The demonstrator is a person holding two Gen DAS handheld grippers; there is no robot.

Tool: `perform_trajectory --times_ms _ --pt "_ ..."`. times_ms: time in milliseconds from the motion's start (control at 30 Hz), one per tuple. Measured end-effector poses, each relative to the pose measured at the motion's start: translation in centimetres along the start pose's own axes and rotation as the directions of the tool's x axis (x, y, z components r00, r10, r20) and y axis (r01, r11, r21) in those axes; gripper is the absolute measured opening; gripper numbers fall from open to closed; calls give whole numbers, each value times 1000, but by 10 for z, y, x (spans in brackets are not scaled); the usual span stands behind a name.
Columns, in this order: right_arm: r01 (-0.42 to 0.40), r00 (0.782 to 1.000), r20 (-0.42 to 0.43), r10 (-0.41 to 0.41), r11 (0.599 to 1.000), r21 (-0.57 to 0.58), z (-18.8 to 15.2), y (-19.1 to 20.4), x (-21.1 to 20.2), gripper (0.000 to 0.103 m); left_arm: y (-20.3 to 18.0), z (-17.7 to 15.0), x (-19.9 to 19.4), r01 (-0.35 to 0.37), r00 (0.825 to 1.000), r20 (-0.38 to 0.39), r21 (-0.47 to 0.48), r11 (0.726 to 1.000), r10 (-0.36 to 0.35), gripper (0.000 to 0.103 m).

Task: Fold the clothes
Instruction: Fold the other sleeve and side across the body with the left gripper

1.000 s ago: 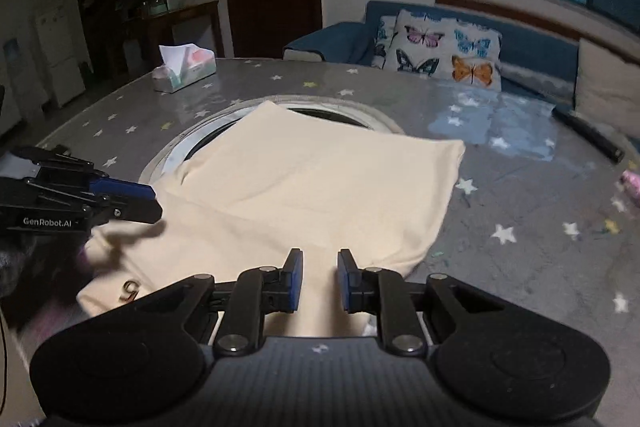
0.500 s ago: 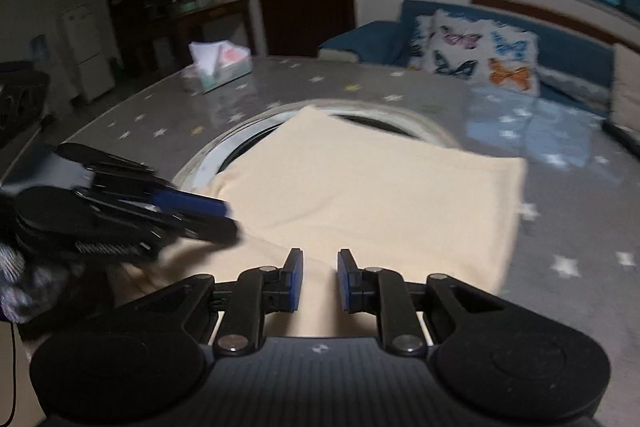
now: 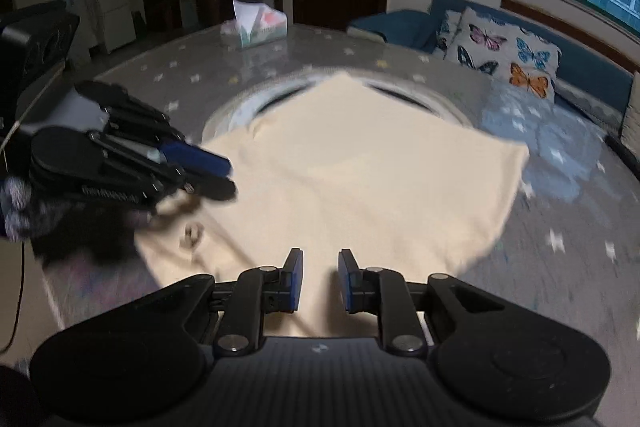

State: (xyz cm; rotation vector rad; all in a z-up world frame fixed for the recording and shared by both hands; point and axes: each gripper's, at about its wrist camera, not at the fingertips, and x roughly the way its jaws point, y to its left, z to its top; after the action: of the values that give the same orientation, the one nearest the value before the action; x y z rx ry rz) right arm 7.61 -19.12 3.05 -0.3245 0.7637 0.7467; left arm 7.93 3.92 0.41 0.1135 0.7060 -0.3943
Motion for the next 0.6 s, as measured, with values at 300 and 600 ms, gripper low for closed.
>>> perform_trajectory --times_ms 300,600 --pt "26 1000 4 -26 1000 9 -25 0 -14 18 -2 -17 -25 -30 1000 -7 36 999 30 23" --pt "21 1000 9 -20 994 -103 -27 10 -39 34 -27 -44 -63 -68 998 12 257 964 67 46"
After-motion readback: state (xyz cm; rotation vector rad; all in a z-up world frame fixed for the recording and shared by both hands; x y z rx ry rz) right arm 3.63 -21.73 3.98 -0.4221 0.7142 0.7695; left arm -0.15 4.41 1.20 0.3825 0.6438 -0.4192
